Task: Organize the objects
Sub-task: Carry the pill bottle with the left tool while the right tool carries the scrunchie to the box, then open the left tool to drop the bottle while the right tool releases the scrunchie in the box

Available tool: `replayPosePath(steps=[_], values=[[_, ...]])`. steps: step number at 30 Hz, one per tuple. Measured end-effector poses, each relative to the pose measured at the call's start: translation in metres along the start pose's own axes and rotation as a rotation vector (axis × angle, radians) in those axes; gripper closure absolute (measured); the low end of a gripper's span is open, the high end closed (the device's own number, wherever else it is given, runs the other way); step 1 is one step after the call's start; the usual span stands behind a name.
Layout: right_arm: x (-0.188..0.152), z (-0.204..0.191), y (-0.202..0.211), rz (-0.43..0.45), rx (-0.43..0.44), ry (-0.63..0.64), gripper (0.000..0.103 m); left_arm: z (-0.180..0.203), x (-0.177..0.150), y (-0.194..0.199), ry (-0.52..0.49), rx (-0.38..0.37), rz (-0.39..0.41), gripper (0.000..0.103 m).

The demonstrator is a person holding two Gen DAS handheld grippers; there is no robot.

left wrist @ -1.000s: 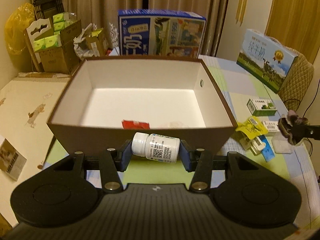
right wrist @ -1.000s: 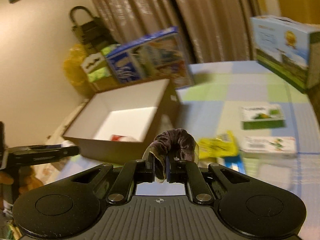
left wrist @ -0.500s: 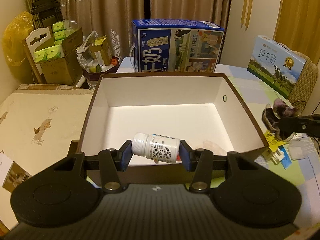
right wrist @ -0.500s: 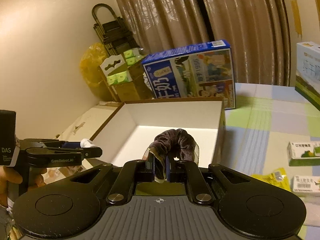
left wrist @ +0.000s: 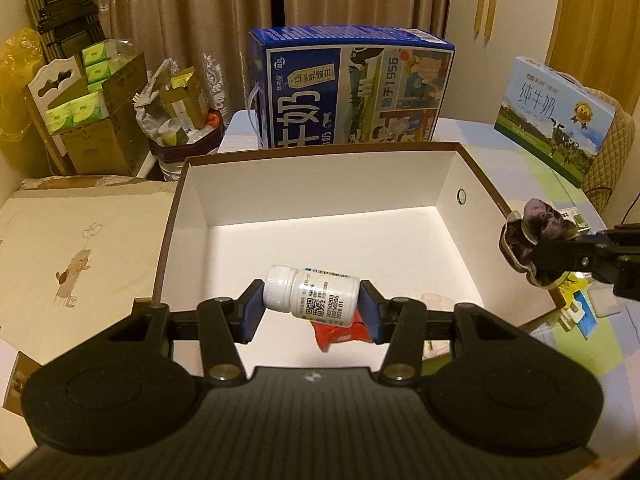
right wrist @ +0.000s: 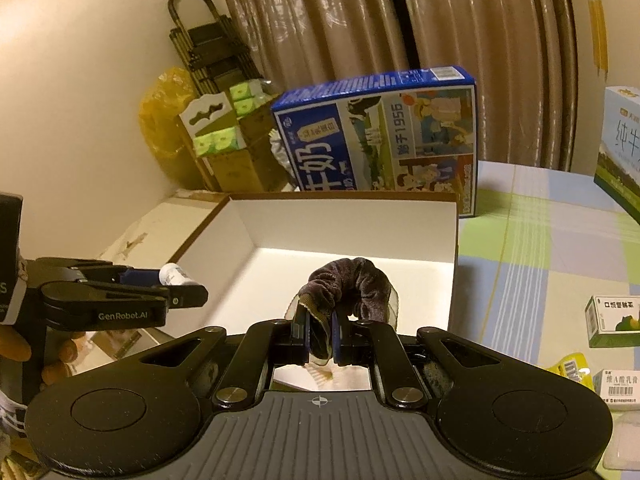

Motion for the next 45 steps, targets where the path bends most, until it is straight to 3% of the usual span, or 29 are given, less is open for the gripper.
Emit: replayPosePath(steps=[20,36,43,45], values=[[0.007,0.018,-0.039,-0.068,-0.041,-0.020,0.096,0.002,0.023,-0.048,-0.058,-0.025,-0.051,0.058],[0.011,0.033,-0.087,-0.156,-0.061,-0.044,0.096,0.027,0.029,-0.123,-0.166,-0.057,-0.204,0.058],[0.006,0.049,-0.100,-0.189,-0.080,-0.077,0.096,0.026,0.022,-0.147,-0.155,-0.054,-0.257,0.058],[0.006,0.051,-0.101,-0.189,-0.082,-0.084,0.096,0.024,0.021,-0.147,-0.150,-0.055,-0.255,0.053]])
Point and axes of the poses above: each gripper's, at about its wrist camera, not at the fingertips, and y roughly against the way its jaws point, z to its right, x to its top, the point moved 7 cm from there along -y, roughly the way its jaws point, and after that the axes turned 6 degrees about x, right-handed, at the moved point
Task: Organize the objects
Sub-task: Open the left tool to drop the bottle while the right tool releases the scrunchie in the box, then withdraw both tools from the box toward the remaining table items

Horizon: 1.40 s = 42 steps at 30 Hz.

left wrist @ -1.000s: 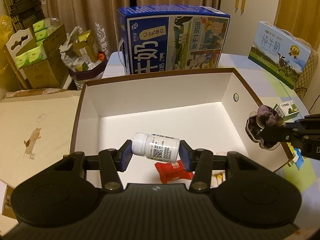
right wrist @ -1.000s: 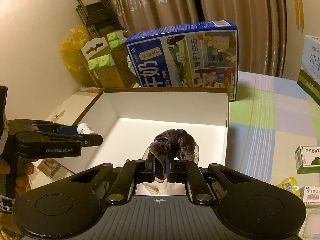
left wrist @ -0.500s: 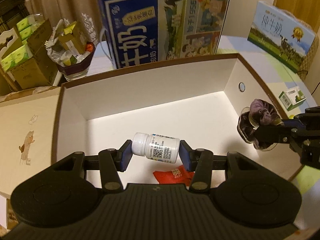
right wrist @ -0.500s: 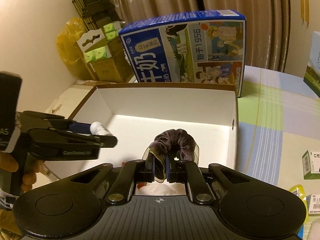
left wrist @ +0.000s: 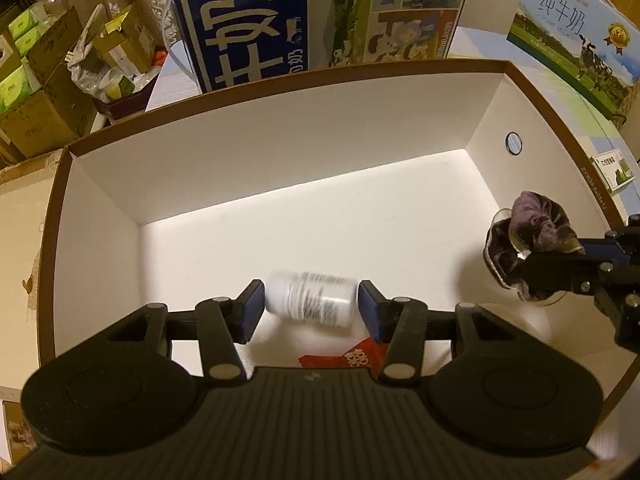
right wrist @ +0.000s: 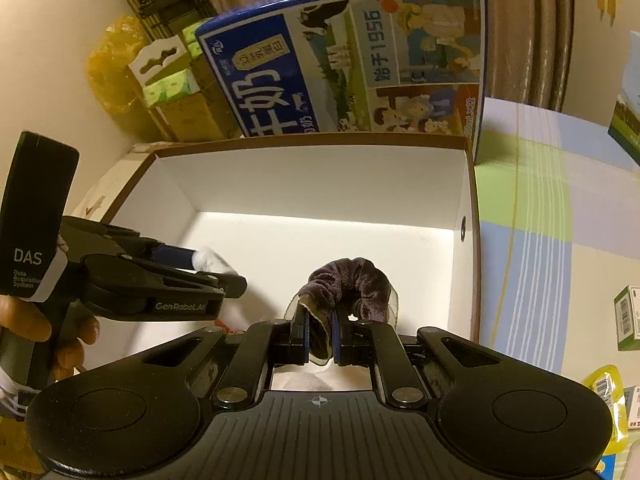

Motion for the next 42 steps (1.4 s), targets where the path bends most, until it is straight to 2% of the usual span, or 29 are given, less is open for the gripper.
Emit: replayPosePath(steps=[4,10,11,13,15,17,30,42], values=[[0.002,0.000,-0.002,-0.004,0.005,-0.010,0.096,-0.005,0.000,0.005,0.011,0.005,0.019,0.035],[0.004,-0.006,-0.005,-0.010,0.008,0.019,0.095,-0.014,0.001,0.013,0.036,0.014,0.027,0.029],[0.005,-0.007,-0.005,-0.009,0.009,0.021,0.092,-0.015,0.000,0.015,0.042,0.014,0.026,0.028],[0.006,-0.010,-0.004,0.009,0.007,0.027,0.076,-0.019,-0.003,0.019,0.056,0.018,0.024,0.024],[0.008,-0.014,0.001,0.048,0.021,0.043,0.049,-0.020,-0.005,0.023,0.070,0.018,0.023,0.022],[0.010,-0.016,0.006,0.072,0.028,0.050,0.041,-0.023,-0.008,0.028,0.084,0.016,0.026,0.022],[-0.011,-0.024,0.049,0.087,0.027,0.039,0.039,-0.030,-0.030,0.084,0.164,0.045,0.081,0.017],[-0.028,-0.029,0.095,0.129,0.035,0.016,0.039,-0.007,-0.055,0.128,0.187,0.019,0.101,0.017]])
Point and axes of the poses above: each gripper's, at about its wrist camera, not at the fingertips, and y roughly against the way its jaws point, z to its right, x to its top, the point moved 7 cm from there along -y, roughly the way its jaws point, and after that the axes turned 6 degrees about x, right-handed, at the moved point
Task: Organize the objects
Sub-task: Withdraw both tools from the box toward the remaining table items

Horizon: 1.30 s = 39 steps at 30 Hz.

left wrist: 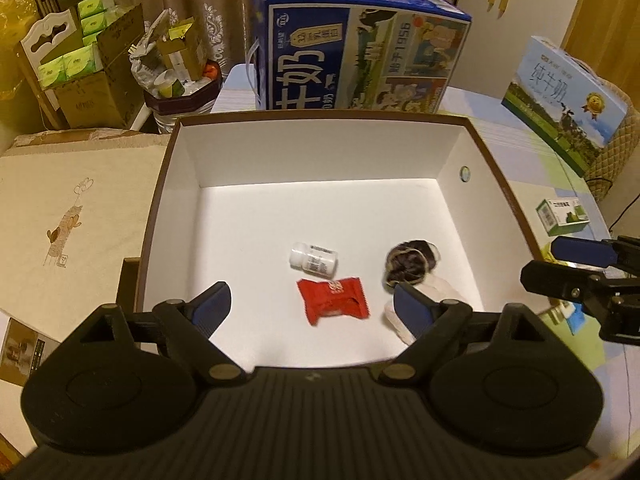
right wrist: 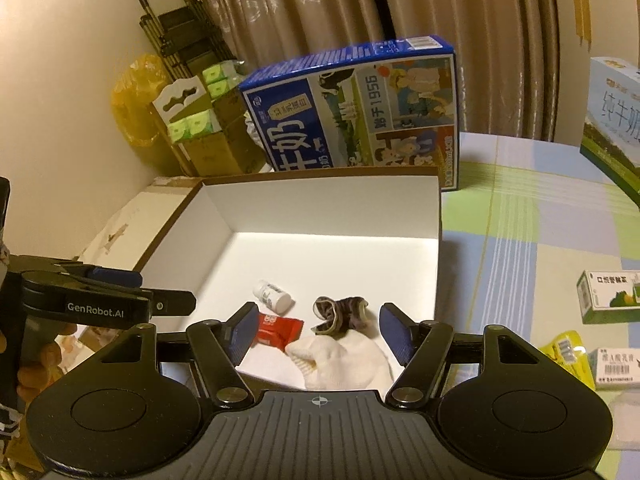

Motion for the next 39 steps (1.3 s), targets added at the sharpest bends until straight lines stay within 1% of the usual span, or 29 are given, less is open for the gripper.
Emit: replayPosePath(steps=[10,20,28,39], values=[[-0.013,-0.003,0.032,0.024,0.013,-0.009,0.039,0.020,-0.018,0.032,-0.019,-0.004,0.030,0.017],[-0.034,0.010,0.065,0.023,0.015,-0.022,0.039,0.060,-0.037,0.045,-0.051,-0.032,0.026,0.017],[-0.056,0.038,0.096,0.010,-0.010,-0.054,0.039,0.103,-0.052,0.044,-0.082,-0.067,0.006,0.017],[-0.090,0.095,0.141,-0.009,-0.099,-0.132,0.039,0.171,-0.078,0.040,-0.160,-0.139,-0.029,0.017]])
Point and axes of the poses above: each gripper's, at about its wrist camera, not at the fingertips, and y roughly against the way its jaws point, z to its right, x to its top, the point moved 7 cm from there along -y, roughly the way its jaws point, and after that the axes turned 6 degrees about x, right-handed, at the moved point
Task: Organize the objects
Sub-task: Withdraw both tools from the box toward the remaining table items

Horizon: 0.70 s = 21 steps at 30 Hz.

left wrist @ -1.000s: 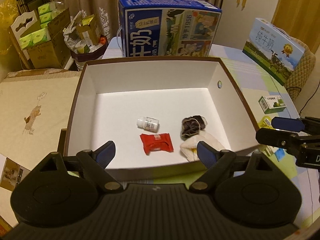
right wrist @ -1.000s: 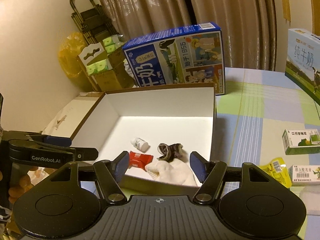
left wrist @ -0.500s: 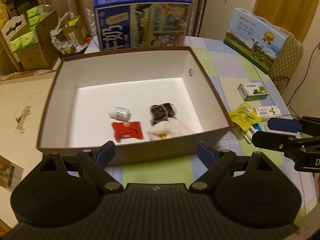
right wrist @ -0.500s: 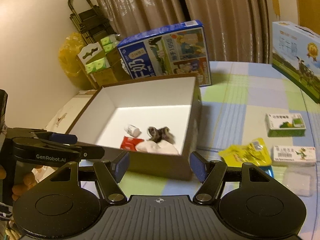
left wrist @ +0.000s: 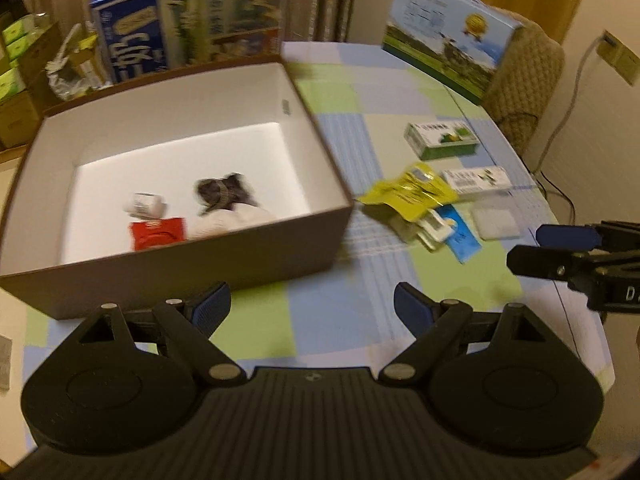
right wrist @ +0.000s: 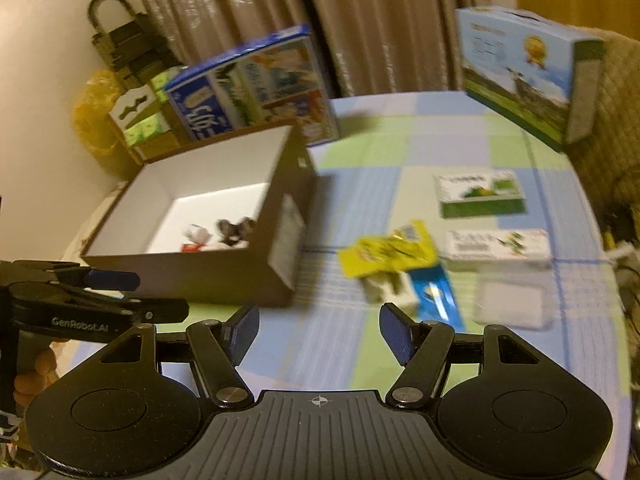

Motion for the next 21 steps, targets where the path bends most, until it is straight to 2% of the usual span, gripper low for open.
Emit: replayPosePath(steps=[14,21], values=[[-0.028,0.086,0.046,0.007,-0.143,-0.120,0.039,0.082,0.005,-0.021,-0.154,-0.101,0.023,0.017],[-0.035,0.119,0.063,0.017,-0.188,-0.176,0.039,0.112,0.025,-0.035,-0.288,-0.132,0.045,0.017]])
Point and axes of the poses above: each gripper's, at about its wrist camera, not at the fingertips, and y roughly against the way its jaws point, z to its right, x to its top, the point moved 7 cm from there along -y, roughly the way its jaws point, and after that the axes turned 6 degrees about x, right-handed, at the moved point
